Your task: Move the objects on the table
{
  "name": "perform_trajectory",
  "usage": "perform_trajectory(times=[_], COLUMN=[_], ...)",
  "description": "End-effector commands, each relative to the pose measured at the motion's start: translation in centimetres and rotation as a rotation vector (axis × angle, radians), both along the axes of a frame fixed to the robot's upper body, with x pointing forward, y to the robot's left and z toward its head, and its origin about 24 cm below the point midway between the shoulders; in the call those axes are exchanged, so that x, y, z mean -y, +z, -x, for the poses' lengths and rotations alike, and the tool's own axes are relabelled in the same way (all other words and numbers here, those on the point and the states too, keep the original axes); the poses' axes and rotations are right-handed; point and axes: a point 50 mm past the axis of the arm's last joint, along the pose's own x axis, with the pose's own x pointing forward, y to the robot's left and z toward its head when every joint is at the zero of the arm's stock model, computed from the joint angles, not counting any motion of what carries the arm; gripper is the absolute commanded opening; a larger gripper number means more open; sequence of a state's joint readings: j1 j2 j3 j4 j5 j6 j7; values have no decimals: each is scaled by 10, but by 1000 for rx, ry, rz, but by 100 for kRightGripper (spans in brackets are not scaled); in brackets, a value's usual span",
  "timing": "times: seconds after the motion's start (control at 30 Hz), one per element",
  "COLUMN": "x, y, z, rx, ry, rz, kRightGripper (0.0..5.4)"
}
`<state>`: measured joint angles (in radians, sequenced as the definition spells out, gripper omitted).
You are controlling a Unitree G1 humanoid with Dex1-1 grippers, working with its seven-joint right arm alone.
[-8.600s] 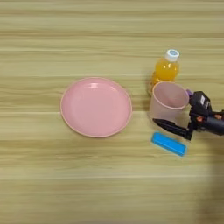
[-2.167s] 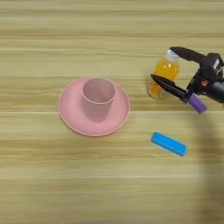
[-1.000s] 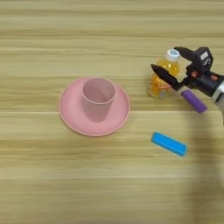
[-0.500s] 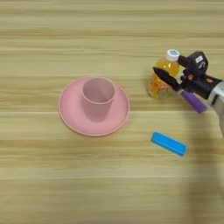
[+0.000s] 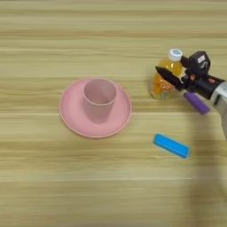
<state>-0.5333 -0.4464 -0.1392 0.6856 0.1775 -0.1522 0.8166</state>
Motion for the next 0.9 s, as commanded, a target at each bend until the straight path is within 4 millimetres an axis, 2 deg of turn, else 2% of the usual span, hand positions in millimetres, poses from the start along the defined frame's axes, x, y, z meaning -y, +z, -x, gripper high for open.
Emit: perform_trajectory(times=[0.03, 0.5, 0.9], x=[-12, -61, -99], y=[58, 83, 83], z=[-9, -3, 2], rx=[223, 305, 295], ry=[55, 218, 344], rz=[11, -6, -23], kRightGripper=[346, 346, 346])
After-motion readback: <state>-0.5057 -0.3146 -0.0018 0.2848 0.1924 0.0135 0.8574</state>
